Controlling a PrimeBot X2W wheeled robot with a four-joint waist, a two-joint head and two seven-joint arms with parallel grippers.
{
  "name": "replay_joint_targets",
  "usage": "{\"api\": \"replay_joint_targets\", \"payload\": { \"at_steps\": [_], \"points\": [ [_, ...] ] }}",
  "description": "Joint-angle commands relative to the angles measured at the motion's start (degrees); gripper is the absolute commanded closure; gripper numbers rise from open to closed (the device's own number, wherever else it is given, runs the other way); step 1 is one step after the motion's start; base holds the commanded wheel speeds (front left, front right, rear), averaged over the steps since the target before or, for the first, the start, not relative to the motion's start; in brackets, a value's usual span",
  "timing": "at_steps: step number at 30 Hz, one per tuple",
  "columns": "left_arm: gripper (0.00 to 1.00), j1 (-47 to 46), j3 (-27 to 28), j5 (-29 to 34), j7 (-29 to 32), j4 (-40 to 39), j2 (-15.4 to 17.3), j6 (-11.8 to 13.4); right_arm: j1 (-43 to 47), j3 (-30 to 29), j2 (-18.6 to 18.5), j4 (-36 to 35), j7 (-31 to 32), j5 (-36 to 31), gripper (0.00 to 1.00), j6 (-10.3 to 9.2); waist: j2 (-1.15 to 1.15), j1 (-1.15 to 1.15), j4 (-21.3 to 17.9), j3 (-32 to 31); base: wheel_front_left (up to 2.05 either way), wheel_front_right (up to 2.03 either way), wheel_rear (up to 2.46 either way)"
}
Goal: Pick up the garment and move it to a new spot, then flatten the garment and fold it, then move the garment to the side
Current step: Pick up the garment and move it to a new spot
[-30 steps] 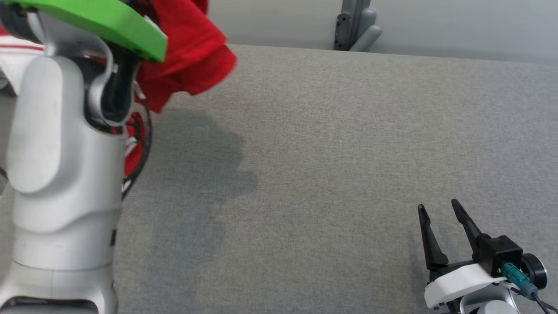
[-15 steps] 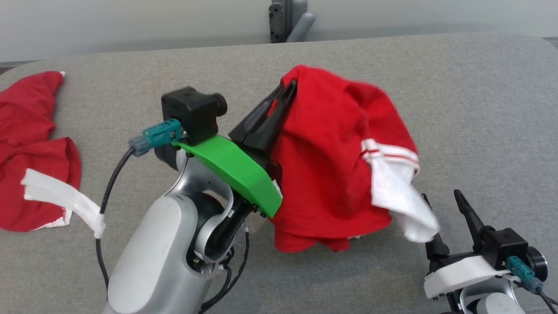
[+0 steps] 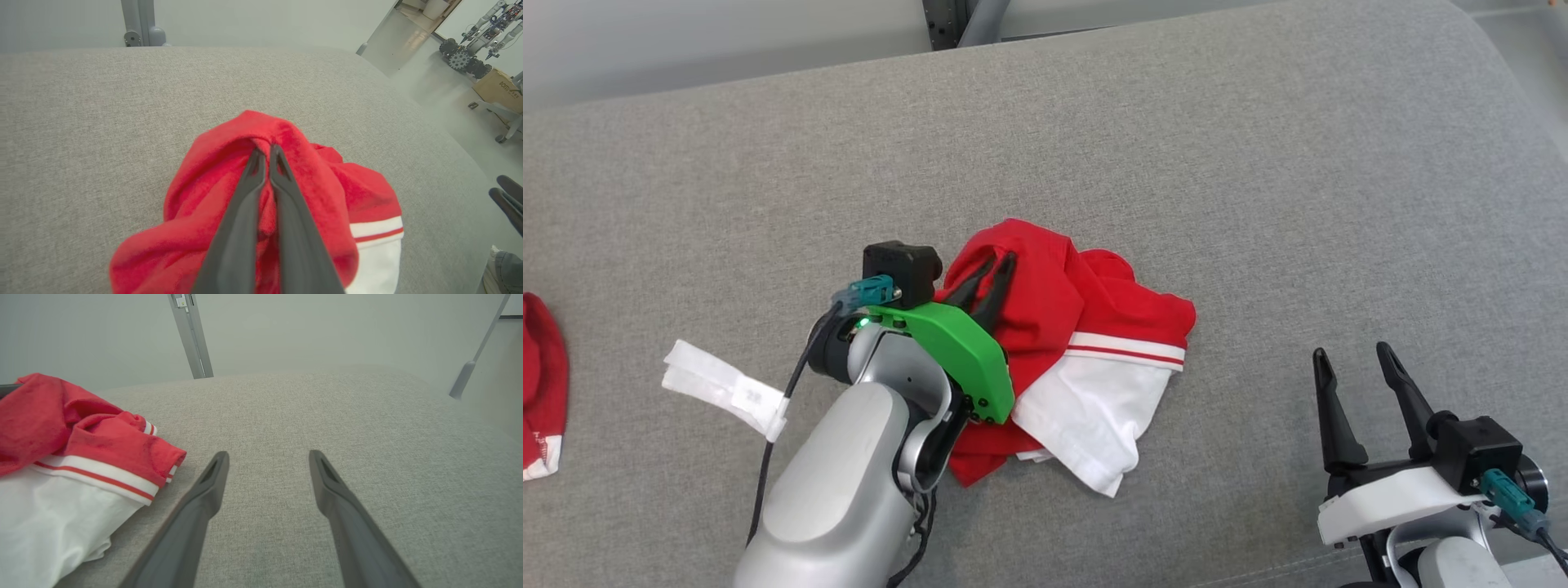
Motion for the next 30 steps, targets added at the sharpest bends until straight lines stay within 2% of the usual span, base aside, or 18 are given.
{"api": "replay_joint_targets", "payload": {
  "at_steps": [1, 6, 9, 13, 15, 17, 24, 27, 30],
  "points": [
    [0.00, -1.13, 0.06, 1.16, -1.57, 0.71, 0.52, 0.44, -0.33, -0.52, -0.05, -0.33, -0.19, -0.07, 0.00, -0.04, 0.00, 0.00, 0.16, -0.17, 0.00, 0.00, 0.00],
    [0.00, 2.00, 0.98, 3.96, -6.90, -4.40, 4.38, 1.97, 0.47, -1.96, -0.08, -1.92, -0.19, -2.39, 0.00, -0.04, 0.00, 0.00, 2.33, -2.75, 0.00, 0.00, 0.00],
    [0.00, 6.53, 2.03, 5.33, -9.53, -10.62, 7.15, 4.39, 1.69, -3.02, -0.24, -3.36, -0.19, -3.26, 0.00, -0.04, 0.00, 0.00, 4.60, -5.61, 0.00, 0.00, 0.00],
    [0.00, 13.74, 2.82, 5.93, -10.33, -17.50, 11.14, 6.14, 2.33, -3.40, -1.86, -5.70, -0.19, -3.80, 0.00, -0.04, 0.00, 0.00, 7.74, -8.54, 0.00, 0.00, 0.00],
    [0.00, 15.93, 3.42, 5.51, -10.59, -18.46, 11.90, 6.81, 2.51, -3.29, -2.38, -6.09, -0.19, -4.03, 0.00, -0.04, 0.00, 0.00, 8.44, -9.17, 0.00, 0.00, 0.00],
    [0.00, 21.80, 4.63, 6.11, -13.65, -20.37, 14.93, 7.61, 2.89, -2.57, -3.80, -6.92, -0.19, -4.35, 0.00, -0.04, 0.00, 0.00, 9.97, -10.73, 0.00, 0.00, 0.00],
    [0.00, 33.26, 8.55, 4.78, -21.08, -17.30, 18.41, 7.93, 4.54, -3.41, -5.04, -6.35, -0.19, -3.99, 0.00, -0.04, 0.00, 0.00, 12.55, -13.03, 0.00, 0.00, 0.00],
    [0.00, 36.49, 11.13, 4.11, -22.35, -15.46, 17.82, 7.13, 5.74, -4.10, -5.06, -5.32, -0.19, -4.09, 0.00, -0.04, 0.00, 0.00, 13.48, -13.39, 0.00, 0.00, 0.00],
    [0.00, 38.76, 15.04, 4.46, -22.62, -16.17, 16.00, 4.60, 6.79, -4.89, -4.83, -4.08, -0.19, -4.30, 0.00, -0.04, 0.00, 0.00, 14.01, -13.56, 0.00, 0.00, 0.00]
  ]
}}
